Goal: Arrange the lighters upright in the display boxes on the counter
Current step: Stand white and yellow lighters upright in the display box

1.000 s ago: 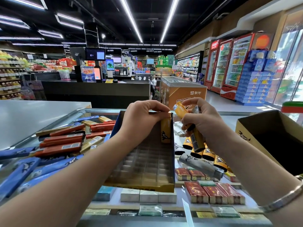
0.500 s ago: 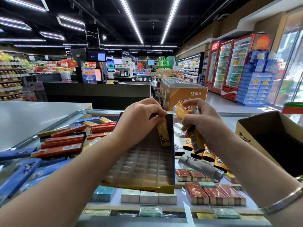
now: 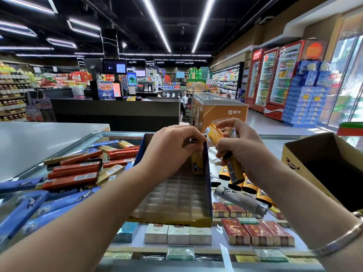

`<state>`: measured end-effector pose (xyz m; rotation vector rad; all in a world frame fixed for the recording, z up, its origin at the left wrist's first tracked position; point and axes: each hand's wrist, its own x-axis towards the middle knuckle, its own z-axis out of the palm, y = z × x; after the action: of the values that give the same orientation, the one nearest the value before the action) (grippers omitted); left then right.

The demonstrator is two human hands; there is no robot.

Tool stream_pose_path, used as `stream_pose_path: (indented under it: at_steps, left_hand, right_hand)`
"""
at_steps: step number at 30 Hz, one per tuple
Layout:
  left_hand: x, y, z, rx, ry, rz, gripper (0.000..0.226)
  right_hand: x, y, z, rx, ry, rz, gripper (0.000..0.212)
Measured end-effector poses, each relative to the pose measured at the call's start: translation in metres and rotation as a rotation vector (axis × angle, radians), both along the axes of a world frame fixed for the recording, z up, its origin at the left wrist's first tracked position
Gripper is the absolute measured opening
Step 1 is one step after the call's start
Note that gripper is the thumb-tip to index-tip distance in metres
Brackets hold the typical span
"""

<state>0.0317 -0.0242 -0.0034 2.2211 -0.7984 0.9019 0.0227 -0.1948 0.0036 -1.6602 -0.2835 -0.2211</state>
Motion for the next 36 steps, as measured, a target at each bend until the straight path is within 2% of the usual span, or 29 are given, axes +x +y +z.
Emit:
stream_pose_path:
  at_steps: [3,8,13,16,20,22,31,36]
  left_hand:
    - [0.001,0.000,-0.002,-0.008,-0.008,0.017,0.020]
    - [0.003,-0.002,-0.002,0.154,-0.100,0.051,0.025]
    - [0.006,-0.001,0.000,0.213,-0.052,0.057,0.020]
    - [0.006,0.001,-0.001,0.178,-0.053,0.071,0.021]
    - [0.004,0.004,0.003,-0.023,0.005,0.063,0.028]
    - [0.003,0.004,0.003,-0.041,0.024,0.049,0.025]
    - [0.009,0.003,-0.004,0.065,-0.086,0.056,0.015]
    - [0.014,0.001,-0.004,0.207,-0.044,0.104,0.026]
  right_hand:
    - [0.000,0.001,0.000,0.016,0.000,0.000,0.038]
    - [-0.001,0.001,0.000,0.014,0.001,-0.003,0.038]
    - [-0.003,0.001,0.000,0.016,0.001,-0.008,0.038]
    - [-0.003,0.001,0.000,0.017,0.007,-0.005,0.037]
    - [-0.003,0.001,0.001,0.018,0.013,-0.005,0.038]
    - [-0.003,0.002,0.001,0.014,0.012,-0.003,0.038]
    - [-0.005,0.002,0.002,0.009,0.012,-0.005,0.037]
    - [-0.005,0.003,0.002,0.026,0.010,0.001,0.037]
